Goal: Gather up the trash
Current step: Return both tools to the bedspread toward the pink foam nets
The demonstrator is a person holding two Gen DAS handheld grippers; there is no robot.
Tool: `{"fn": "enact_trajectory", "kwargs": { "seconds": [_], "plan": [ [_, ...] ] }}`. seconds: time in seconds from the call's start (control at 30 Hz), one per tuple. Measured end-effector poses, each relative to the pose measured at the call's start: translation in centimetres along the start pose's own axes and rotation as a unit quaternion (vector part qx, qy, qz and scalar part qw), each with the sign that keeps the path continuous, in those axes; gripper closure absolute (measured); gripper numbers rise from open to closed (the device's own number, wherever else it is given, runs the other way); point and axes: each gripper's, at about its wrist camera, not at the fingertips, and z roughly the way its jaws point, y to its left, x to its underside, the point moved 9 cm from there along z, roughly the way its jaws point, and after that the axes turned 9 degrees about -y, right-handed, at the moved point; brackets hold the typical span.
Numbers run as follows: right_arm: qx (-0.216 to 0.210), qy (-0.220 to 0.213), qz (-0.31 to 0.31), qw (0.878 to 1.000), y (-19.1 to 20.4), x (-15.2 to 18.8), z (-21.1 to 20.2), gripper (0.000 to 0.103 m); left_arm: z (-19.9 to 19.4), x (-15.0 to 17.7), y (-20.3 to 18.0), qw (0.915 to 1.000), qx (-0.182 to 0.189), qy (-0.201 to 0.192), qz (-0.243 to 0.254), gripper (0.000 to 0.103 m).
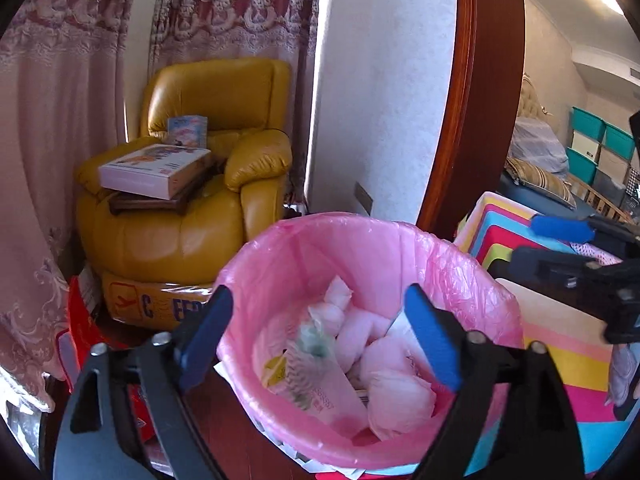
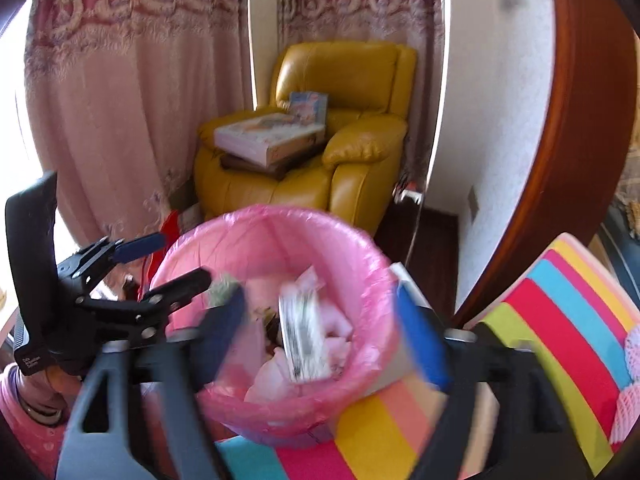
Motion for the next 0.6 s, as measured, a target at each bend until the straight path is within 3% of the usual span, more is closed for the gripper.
{"fn": "enact_trajectory", "kwargs": {
  "seconds": [0.13, 0.23, 0.5, 0.6],
  "plan": [
    [0.011, -0.02, -0.001, 1.0, -1.5, 0.3, -2.8, 0.023, -1.3, 0.3, 0.2, 0.9994, -0.023, -0.012, 0.022, 0.005],
    [0.026, -0.032, 0.002, 0.999, -2.9, 1.0, -5.4, 0.019, -2.6, 0.9, -0.4, 0.9991, -0.024, -0.024, 0.027, 0.005],
    [0.088, -0.06, 0.001, 0.994, -6.9, 3.9, -11.9, 0.019, -4.1, 1.5, -7.5, 0.9977, 0.049, -0.023, 0.042, 0.005],
    [0.143, -0.047, 0.01, 0.989, -9.3, 5.9, -13.7, 0.019, -3.9, 1.7, -11.6, 0.9947, 0.084, -0.022, 0.054, 0.005]
  ]
}}
